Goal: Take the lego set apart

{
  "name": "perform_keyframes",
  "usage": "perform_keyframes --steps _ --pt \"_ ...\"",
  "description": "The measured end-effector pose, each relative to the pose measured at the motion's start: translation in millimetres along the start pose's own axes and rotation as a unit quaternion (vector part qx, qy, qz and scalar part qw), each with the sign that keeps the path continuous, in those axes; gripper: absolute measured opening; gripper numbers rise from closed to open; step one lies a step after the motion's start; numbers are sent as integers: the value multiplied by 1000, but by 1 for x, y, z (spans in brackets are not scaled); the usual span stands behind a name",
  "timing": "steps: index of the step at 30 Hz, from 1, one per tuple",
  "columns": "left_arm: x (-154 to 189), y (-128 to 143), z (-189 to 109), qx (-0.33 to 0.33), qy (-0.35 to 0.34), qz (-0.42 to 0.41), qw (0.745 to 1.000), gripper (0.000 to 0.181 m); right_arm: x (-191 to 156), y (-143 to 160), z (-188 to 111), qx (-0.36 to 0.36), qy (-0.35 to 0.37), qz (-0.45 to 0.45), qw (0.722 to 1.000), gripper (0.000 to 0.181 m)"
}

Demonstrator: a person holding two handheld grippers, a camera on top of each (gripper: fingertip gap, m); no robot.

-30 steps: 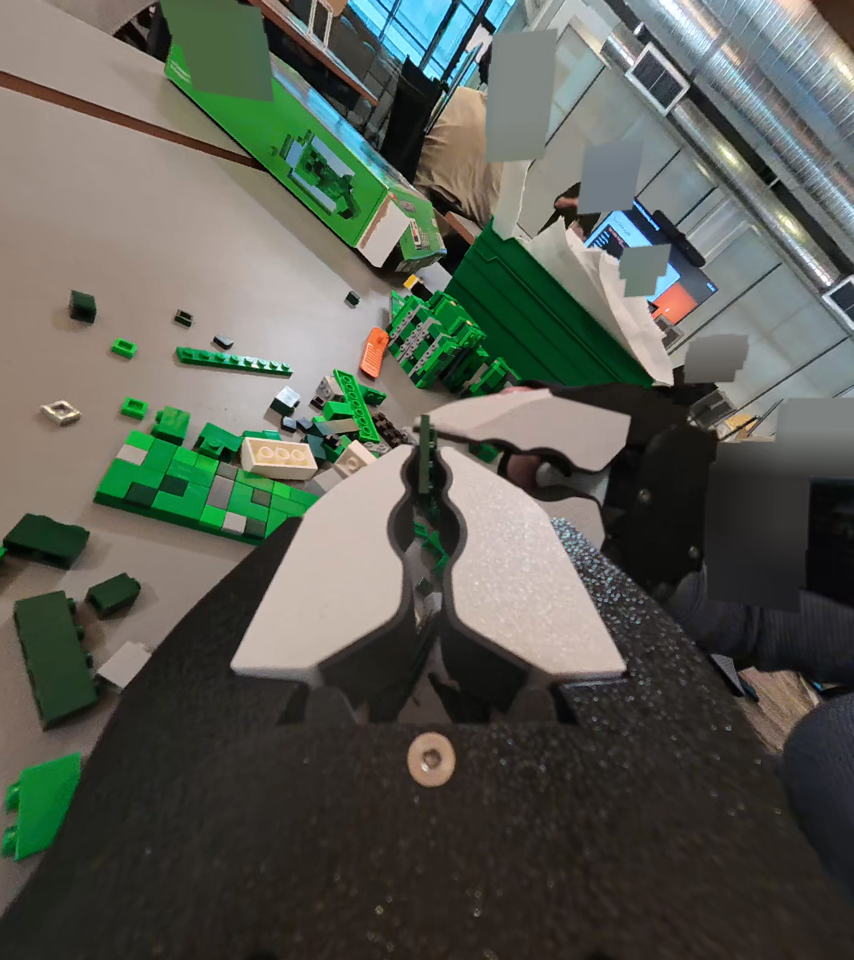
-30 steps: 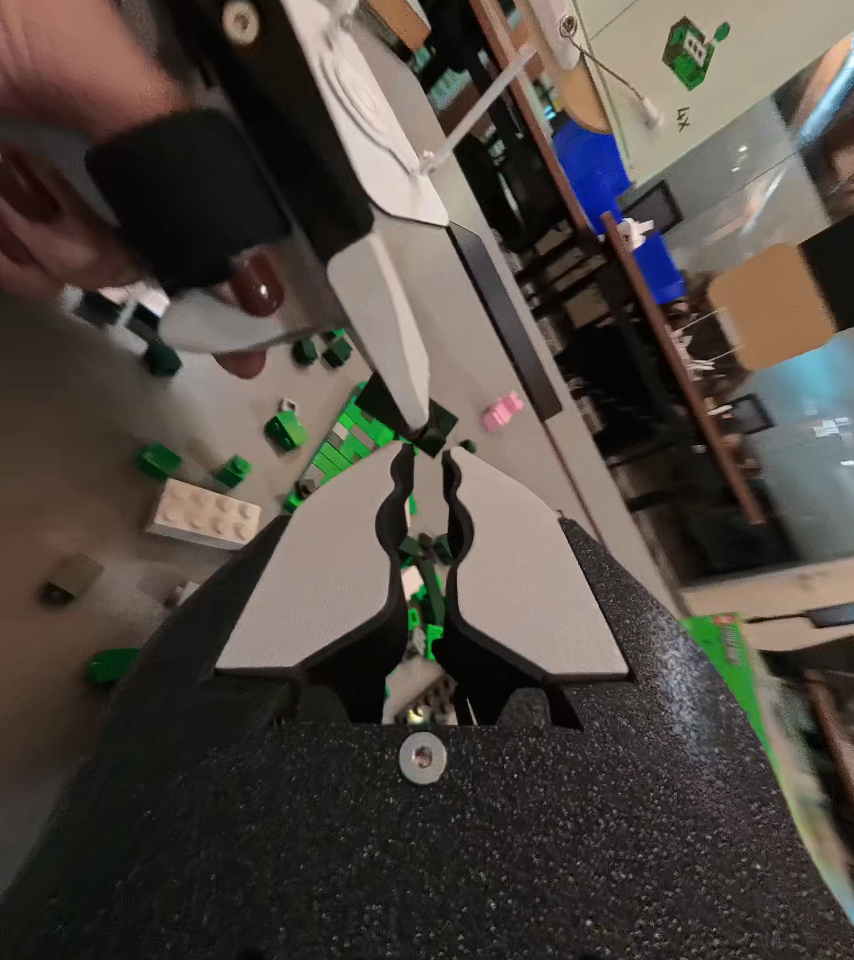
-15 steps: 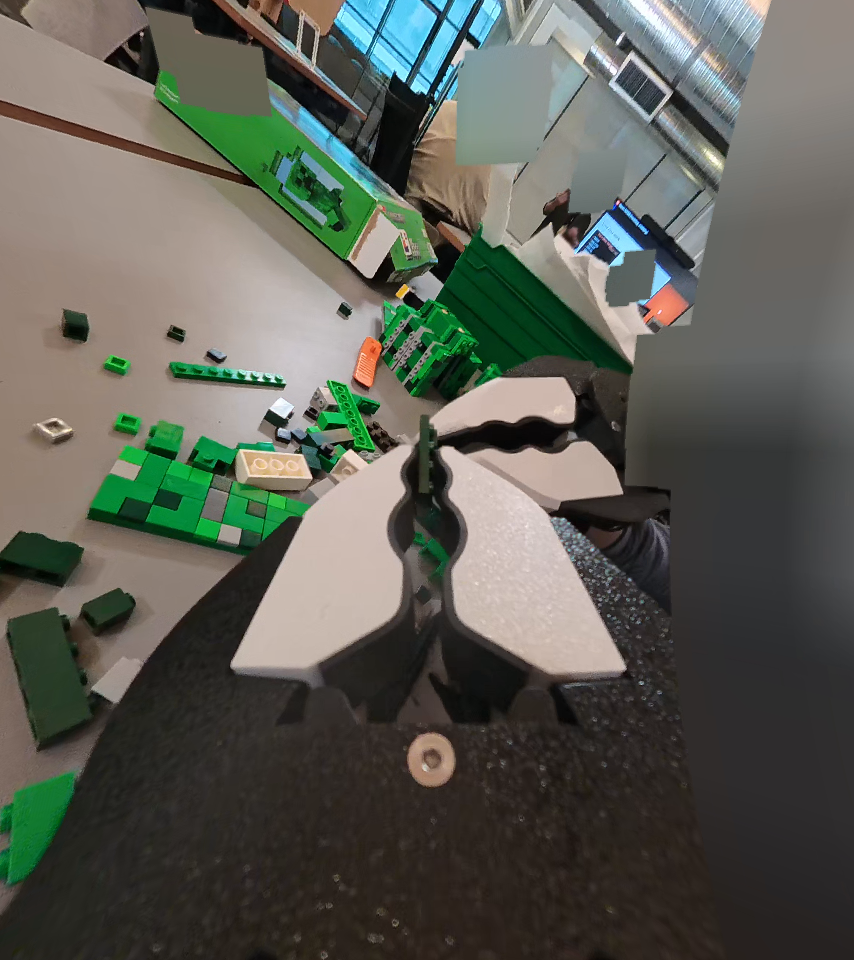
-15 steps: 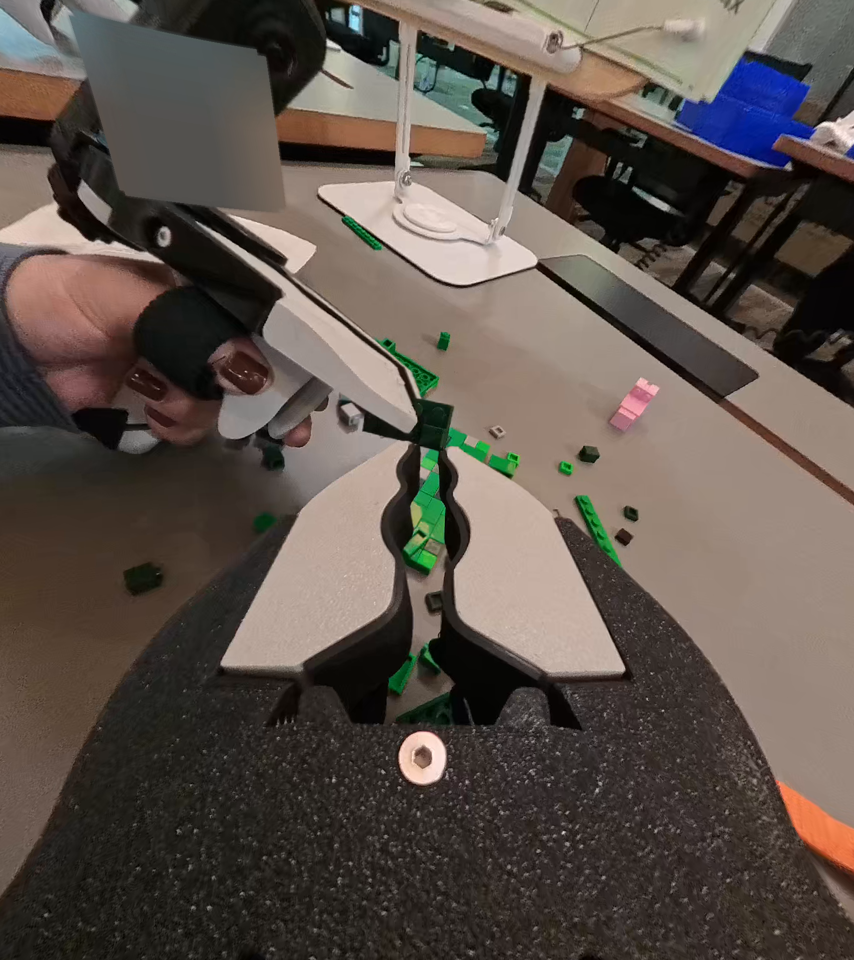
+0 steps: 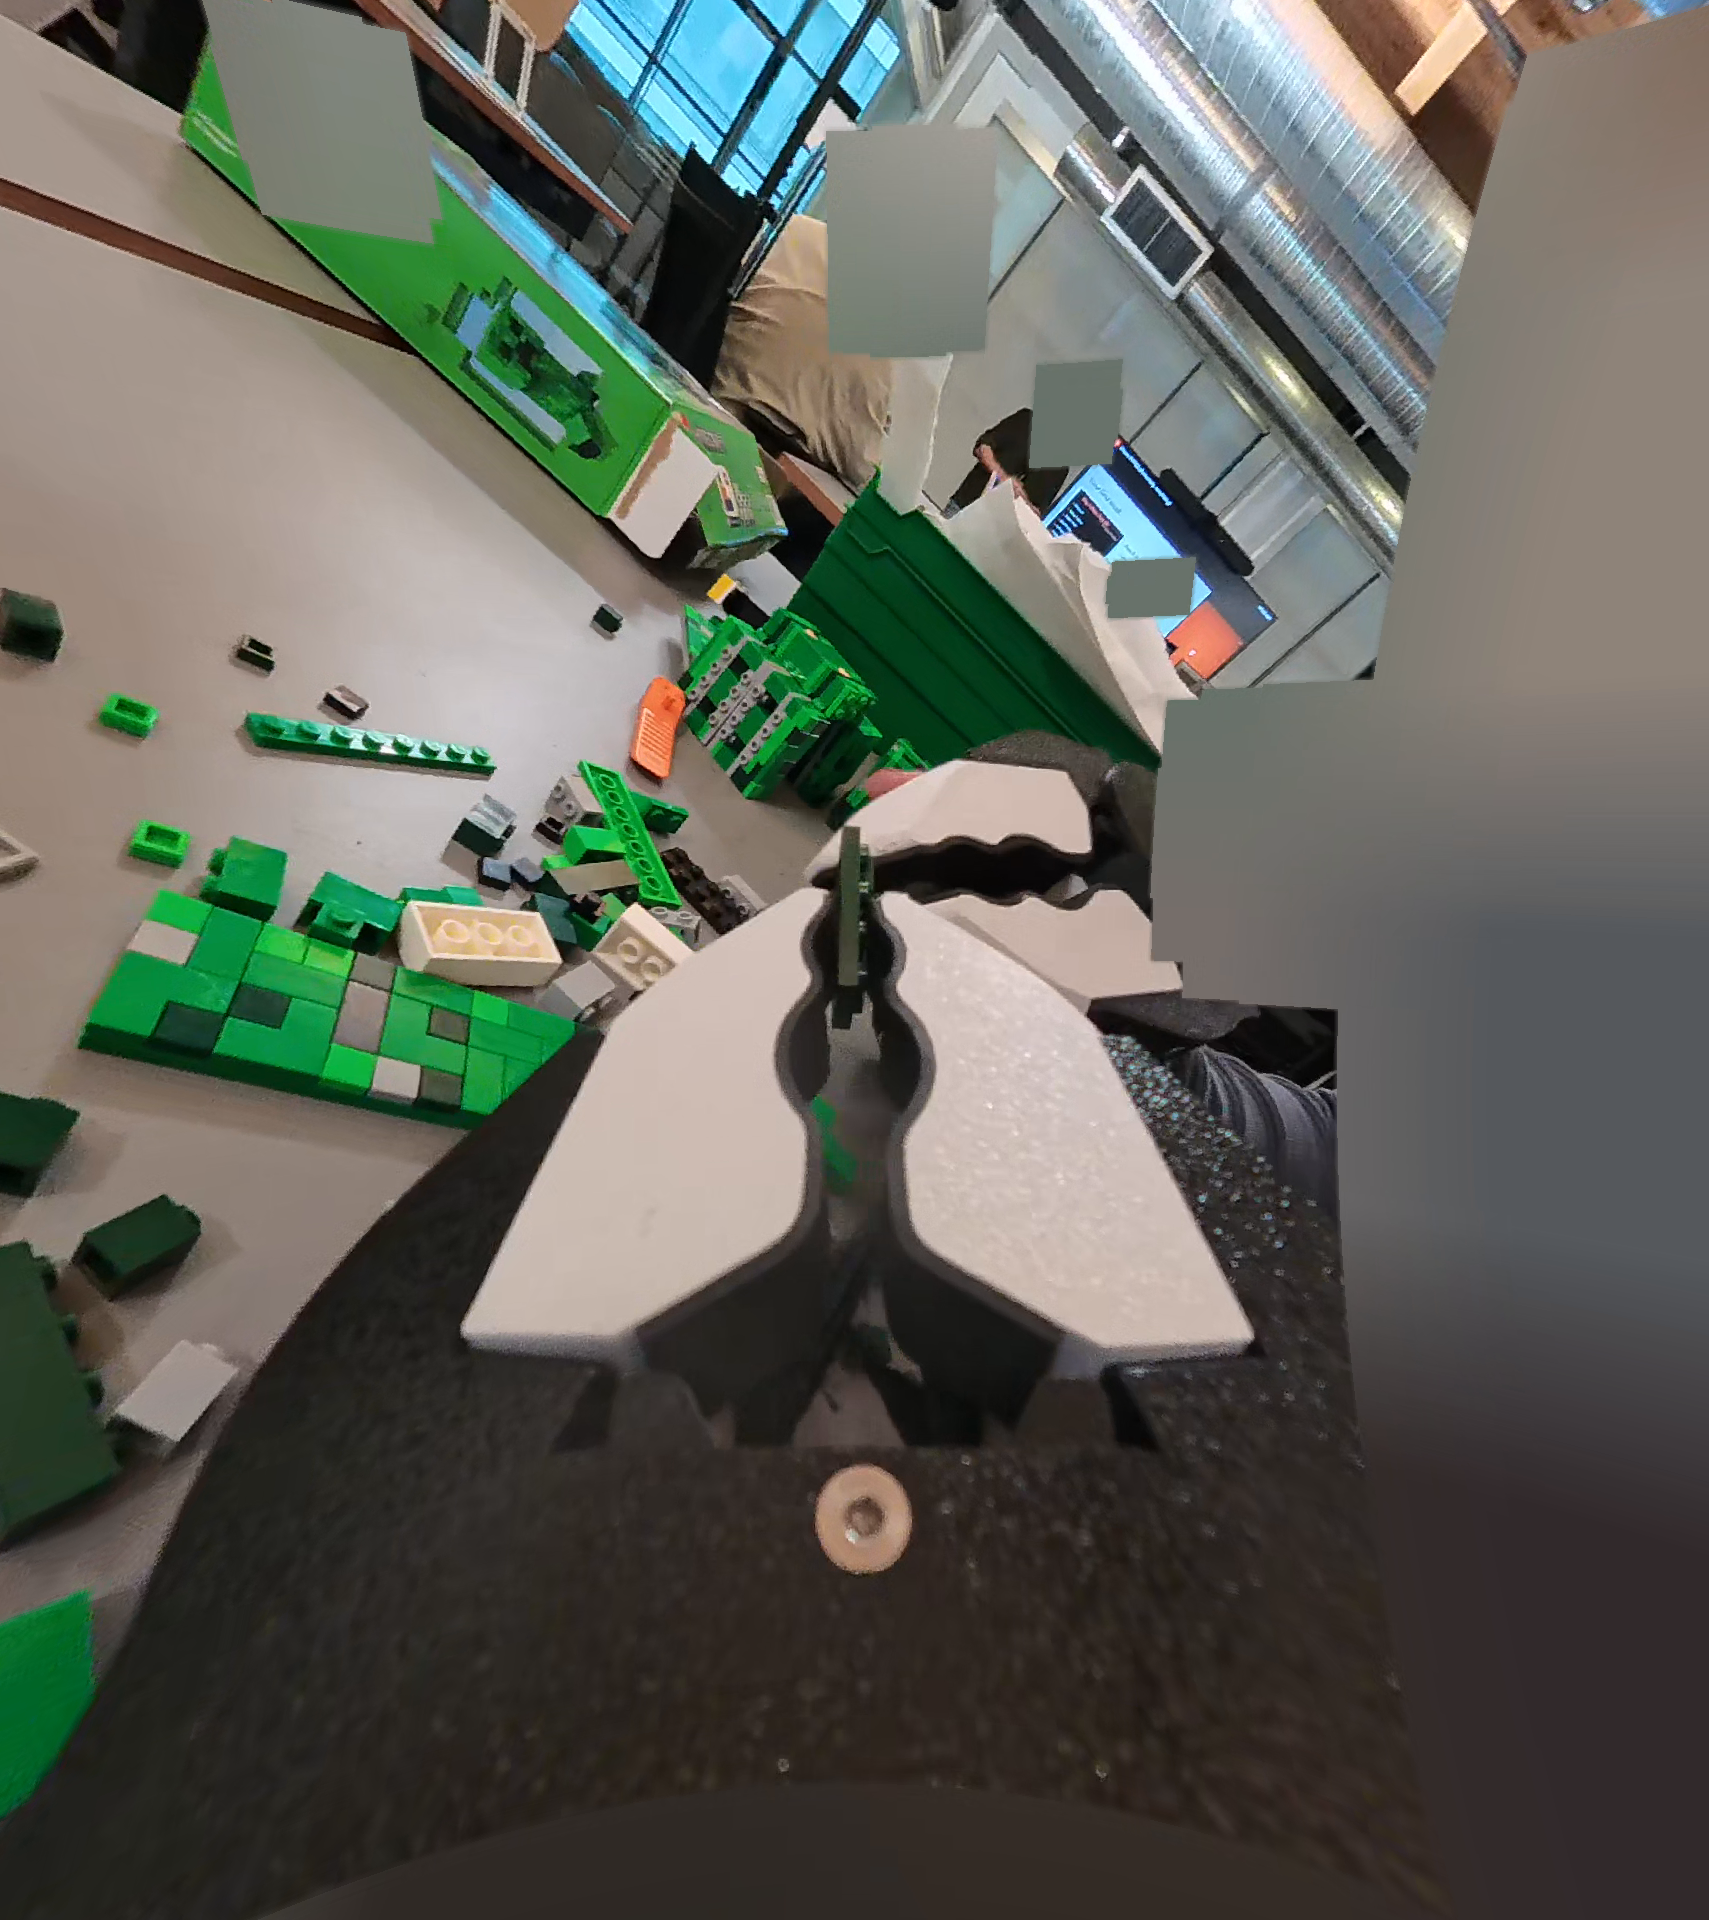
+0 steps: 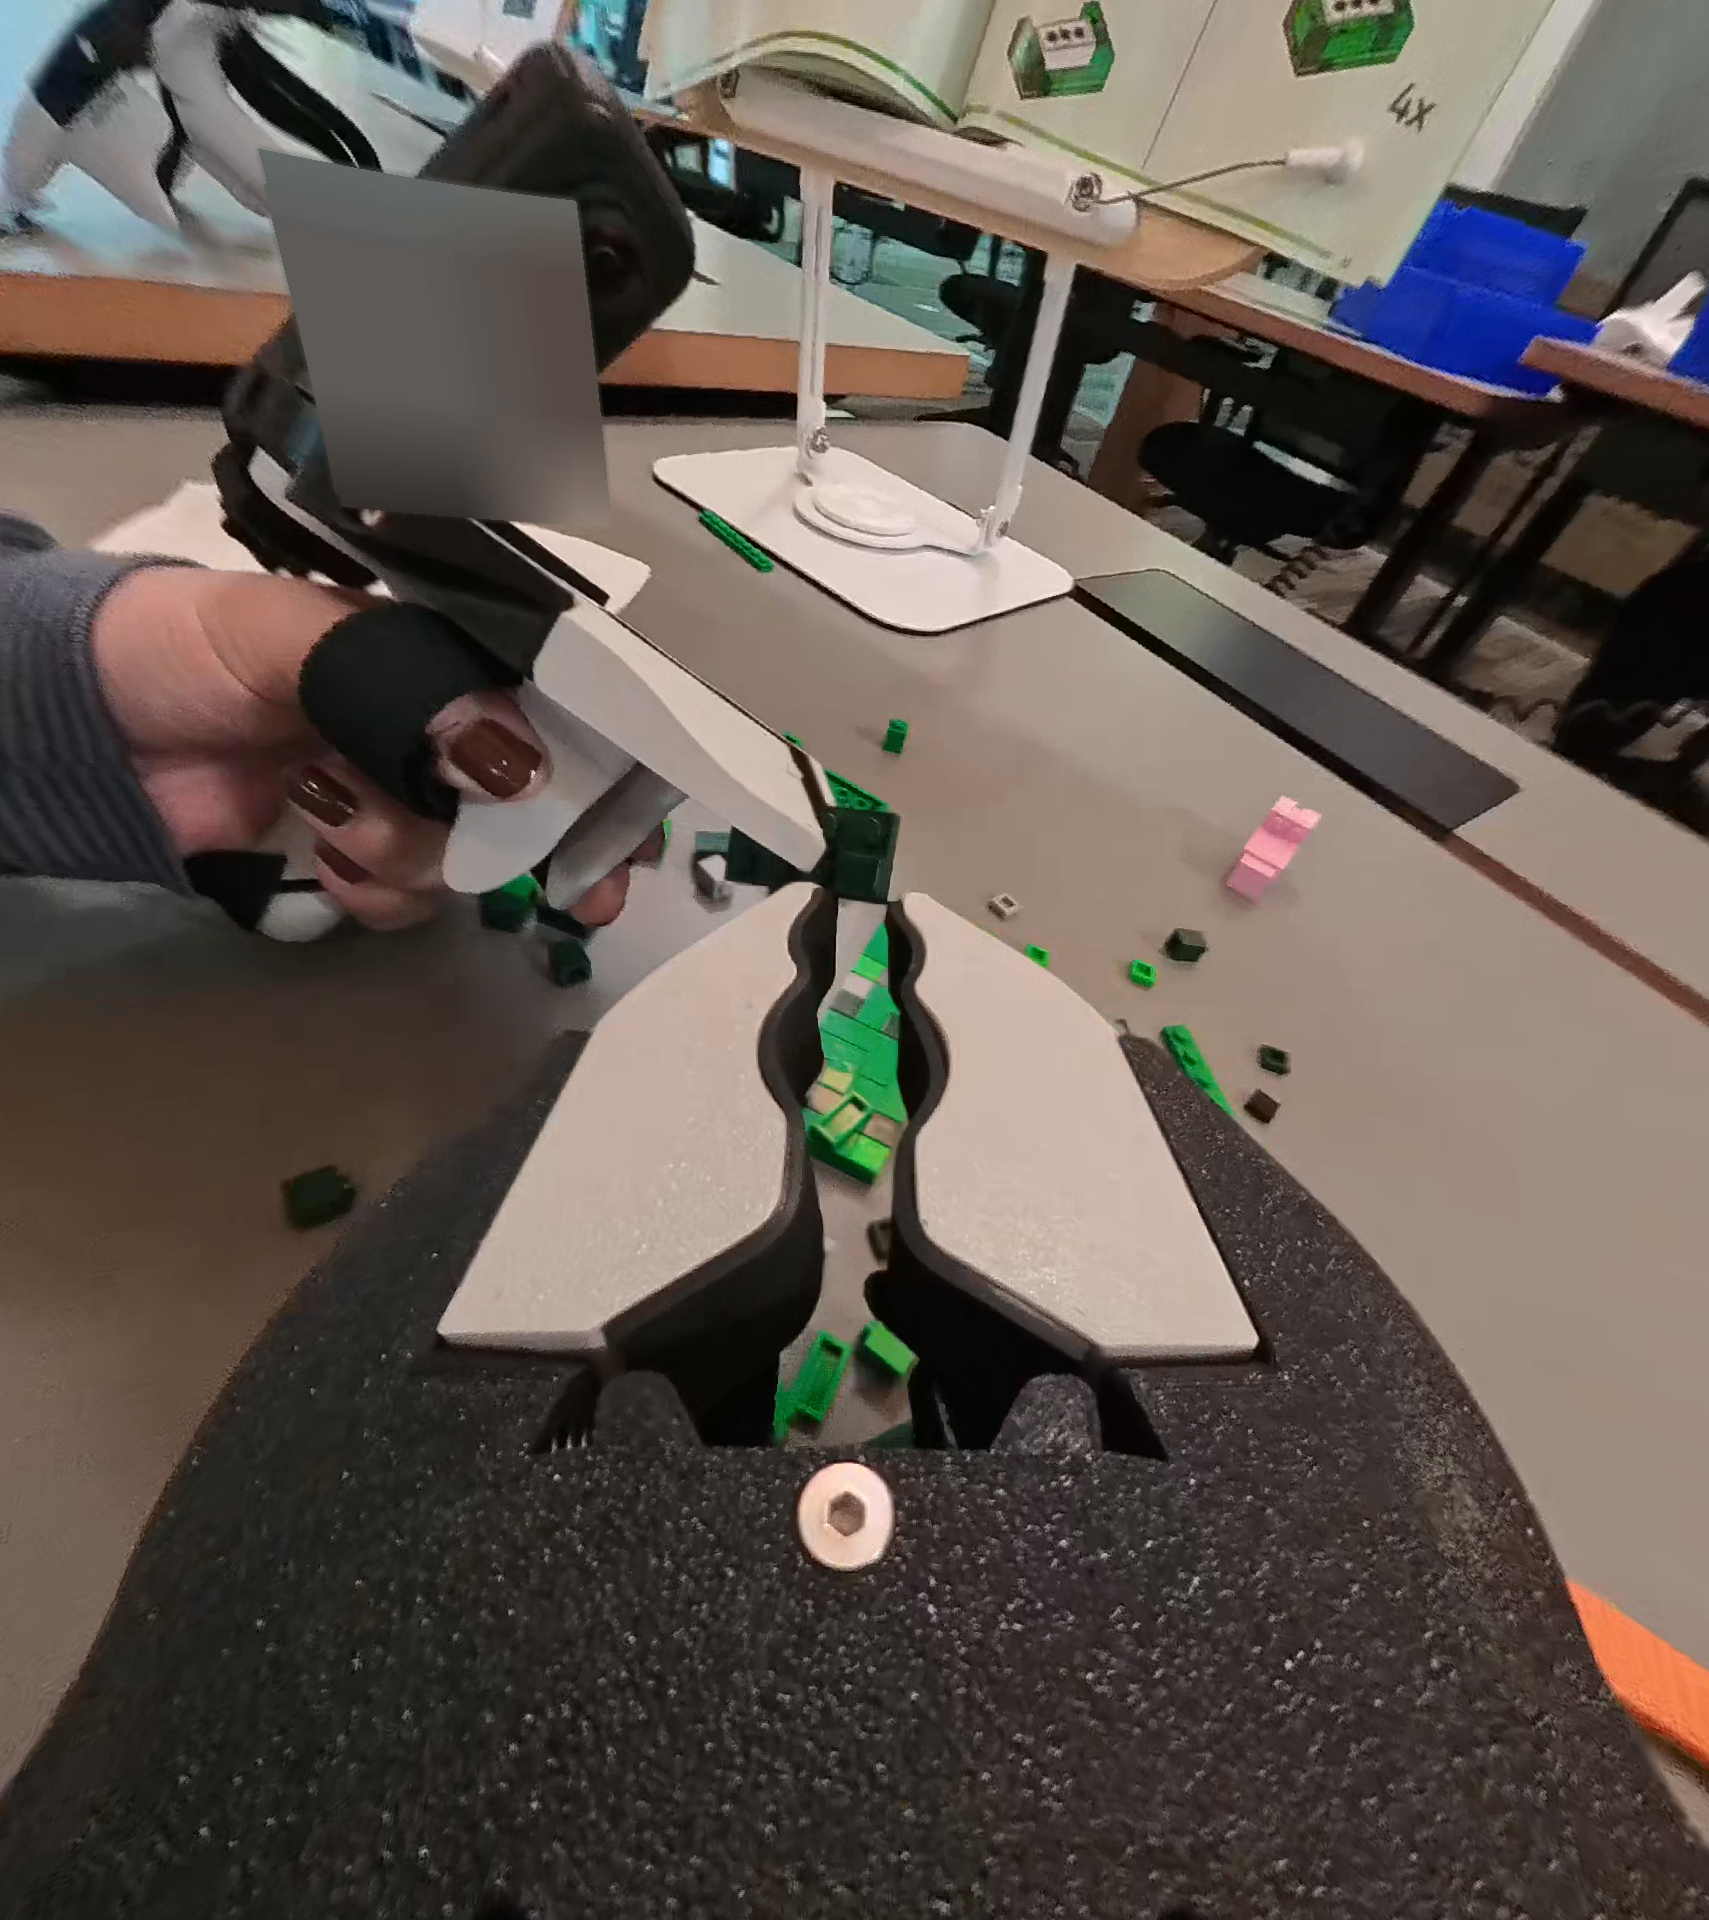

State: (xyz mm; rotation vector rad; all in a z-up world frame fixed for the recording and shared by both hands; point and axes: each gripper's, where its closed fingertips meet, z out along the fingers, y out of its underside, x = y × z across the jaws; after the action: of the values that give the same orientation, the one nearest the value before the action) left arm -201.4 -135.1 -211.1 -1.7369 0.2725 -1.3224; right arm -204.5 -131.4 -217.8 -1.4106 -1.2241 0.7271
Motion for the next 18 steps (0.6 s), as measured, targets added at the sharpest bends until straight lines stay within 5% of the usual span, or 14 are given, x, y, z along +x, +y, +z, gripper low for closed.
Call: perform_keyframes --steps 7,18 --pt "-5 4 0 -7 -21 9 1000 4 1 4 1 -48 84 -171 980 7" --pt "-5 22 -8 -92 22 21 995 4 -14 14 2 -59 -7 -84 995 7"
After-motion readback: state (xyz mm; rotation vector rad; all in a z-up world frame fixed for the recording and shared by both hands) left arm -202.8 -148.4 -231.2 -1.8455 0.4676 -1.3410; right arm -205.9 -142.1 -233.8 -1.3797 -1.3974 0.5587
